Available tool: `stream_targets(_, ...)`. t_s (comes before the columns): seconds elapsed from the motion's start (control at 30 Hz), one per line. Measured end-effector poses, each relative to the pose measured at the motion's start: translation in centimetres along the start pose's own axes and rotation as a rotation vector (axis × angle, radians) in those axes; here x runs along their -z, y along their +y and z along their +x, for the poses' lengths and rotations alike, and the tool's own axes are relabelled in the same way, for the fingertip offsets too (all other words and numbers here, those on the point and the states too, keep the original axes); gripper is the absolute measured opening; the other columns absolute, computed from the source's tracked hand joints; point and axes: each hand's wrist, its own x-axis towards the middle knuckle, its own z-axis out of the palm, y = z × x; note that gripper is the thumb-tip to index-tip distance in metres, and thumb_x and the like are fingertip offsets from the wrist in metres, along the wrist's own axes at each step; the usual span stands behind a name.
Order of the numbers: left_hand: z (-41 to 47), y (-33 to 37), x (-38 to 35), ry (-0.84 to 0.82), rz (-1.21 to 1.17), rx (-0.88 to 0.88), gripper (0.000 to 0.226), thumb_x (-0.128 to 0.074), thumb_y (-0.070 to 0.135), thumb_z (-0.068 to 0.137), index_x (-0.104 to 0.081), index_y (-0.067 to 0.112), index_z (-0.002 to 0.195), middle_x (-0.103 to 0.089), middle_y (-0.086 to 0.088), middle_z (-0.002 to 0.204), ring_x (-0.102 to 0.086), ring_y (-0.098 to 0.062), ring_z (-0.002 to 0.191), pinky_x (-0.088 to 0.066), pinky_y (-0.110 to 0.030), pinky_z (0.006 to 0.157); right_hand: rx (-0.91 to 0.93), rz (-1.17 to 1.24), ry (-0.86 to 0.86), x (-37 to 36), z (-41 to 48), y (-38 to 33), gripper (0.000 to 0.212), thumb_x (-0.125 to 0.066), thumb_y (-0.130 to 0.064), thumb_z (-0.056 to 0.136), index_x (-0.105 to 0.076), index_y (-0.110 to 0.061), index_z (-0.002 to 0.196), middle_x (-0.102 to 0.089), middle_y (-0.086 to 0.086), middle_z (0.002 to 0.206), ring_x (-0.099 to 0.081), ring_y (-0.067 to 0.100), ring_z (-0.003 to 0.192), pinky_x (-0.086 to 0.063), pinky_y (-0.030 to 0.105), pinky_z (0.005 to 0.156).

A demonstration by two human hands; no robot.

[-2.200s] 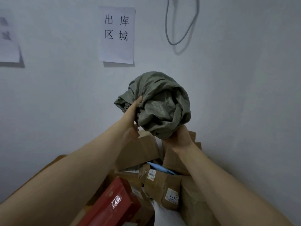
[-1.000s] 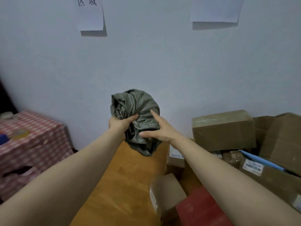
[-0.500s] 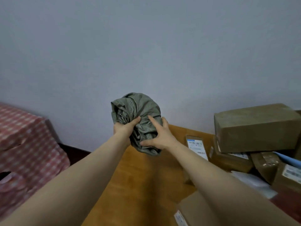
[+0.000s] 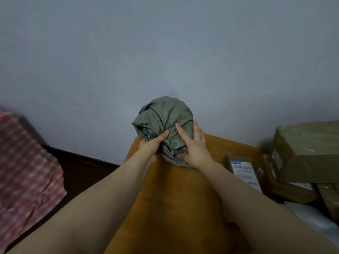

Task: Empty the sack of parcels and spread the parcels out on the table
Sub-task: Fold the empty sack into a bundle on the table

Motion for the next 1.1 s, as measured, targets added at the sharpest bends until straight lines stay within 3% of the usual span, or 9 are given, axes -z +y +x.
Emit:
stream_targets(0.2,4.6,-1.8,-1.0,-0.026,-0.032,0.045,0.081,-0.085,0.010,0.065,-0.046,0.006,0.136,-0.056,-0.013,0.133,-0.057,-0.031,0.115,-0.048,-0.051,0.097,-0.021,-0.139,-0.005,-1.7,3.8,2.2,0.097,-0.063,-0.014,0.088,0.006,-0.055,0.142,0.034,0.002,0.152,0.020,0.037,0.142,-0.009,0.058,0.116)
stream_targets(0.33,6.2,-1.7,-1.1,0.186,0.353,0.053,0.138,-0.094,0.047,0.027,-0.032,0.009,0.144,-0.047,-0.010,0.141,-0.045,-0.029,0.129,-0.040,-0.046,0.107,-0.018,-0.266,-0.117,-2.9,5.4,3.5,0.101,-0.067,-0.042,0.081,0.011,-0.046,0.146,0.041,0.002,0.148,0.030,0.034,0.139,0.006,0.058,0.115)
stream_targets(0.4,5.9,-1.2,-1.0,0.373,0.698,0.012,0.148,-0.091,0.055,0.032,-0.014,0.007,0.149,-0.029,-0.016,0.150,-0.027,-0.031,0.140,-0.028,-0.046,0.114,0.029,-0.308,-0.125,-3.7,5.8,3.7,0.104,-0.064,-0.054,0.077,0.012,-0.042,0.147,0.041,0.004,0.148,0.032,0.033,0.139,0.011,0.056,0.114)
stream_targets(0.5,4.9,0.0,-0.9,0.447,1.198,-0.449,0.141,-0.087,0.046,0.058,0.014,0.012,0.150,0.008,-0.020,0.156,0.005,-0.035,0.145,-0.001,-0.049,0.117,0.044,-0.288,-0.127,-4.1,6.2,3.8,0.102,-0.056,-0.063,0.075,0.010,-0.038,0.149,0.037,0.008,0.151,0.028,0.031,0.141,0.015,0.052,0.114)
stream_targets(0.57,4.1,1.0,-0.8,0.292,1.495,-0.877,0.135,-0.084,0.043,0.062,0.020,0.025,0.148,0.018,-0.024,0.154,0.017,-0.039,0.142,0.013,-0.056,0.110,0.027,-0.299,-0.145,-4.1,6.3,4.0,0.101,-0.045,-0.072,0.073,0.010,-0.035,0.149,0.035,0.011,0.151,0.027,0.032,0.141,0.017,0.052,0.113)
stream_targets(0.63,4.1,1.9,-1.5,0.068,1.826,-1.045,0.128,-0.078,0.051,0.063,0.020,0.038,0.146,0.027,-0.021,0.153,0.025,-0.043,0.139,0.016,-0.063,0.104,0.014,-0.294,-0.151,-4.2,6.2,4.1,0.097,-0.039,-0.077,0.076,0.009,-0.035,0.149,0.034,0.011,0.151,0.027,0.032,0.141,0.017,0.052,0.113)
stream_targets(0.77,6.0,2.7,-2.8,-0.235,2.236,-0.771,0.115,-0.066,0.067,0.068,0.019,0.049,0.143,0.038,-0.002,0.152,0.029,-0.037,0.140,0.005,-0.071,0.109,-0.012,-0.218,-0.145,-4.6,6.1,3.7,0.085,-0.032,-0.075,0.083,0.003,-0.037,0.150,0.033,0.007,0.153,0.024,0.034,0.142,0.008,0.057,0.114)
stream_targets(0.9,8.0,1.7,-2.6,-0.249,2.274,-0.670,0.114,-0.066,0.066,0.071,0.020,0.047,0.144,0.036,0.001,0.152,0.026,-0.034,0.142,-0.006,-0.066,0.113,-0.033,-0.178,-0.188,-5.2,6.6,4.2,0.074,-0.037,-0.058,0.093,0.004,-0.035,0.150,0.034,0.007,0.152,0.019,0.038,0.143,-0.007,0.054,0.116)
stream_targets(1.1,11.0,2.5,-1.8,-0.305,2.278,-0.533,0.111,-0.062,0.069,0.071,0.022,0.048,0.142,0.035,0.003,0.153,0.027,-0.031,0.142,-0.008,-0.064,0.114,-0.030,-0.143,-0.244,-6.9,8.7,4.1,0.073,-0.038,-0.049,0.097,0.010,-0.032,0.150,0.031,0.008,0.153,0.009,0.039,0.144,-0.011,0.050,0.118)
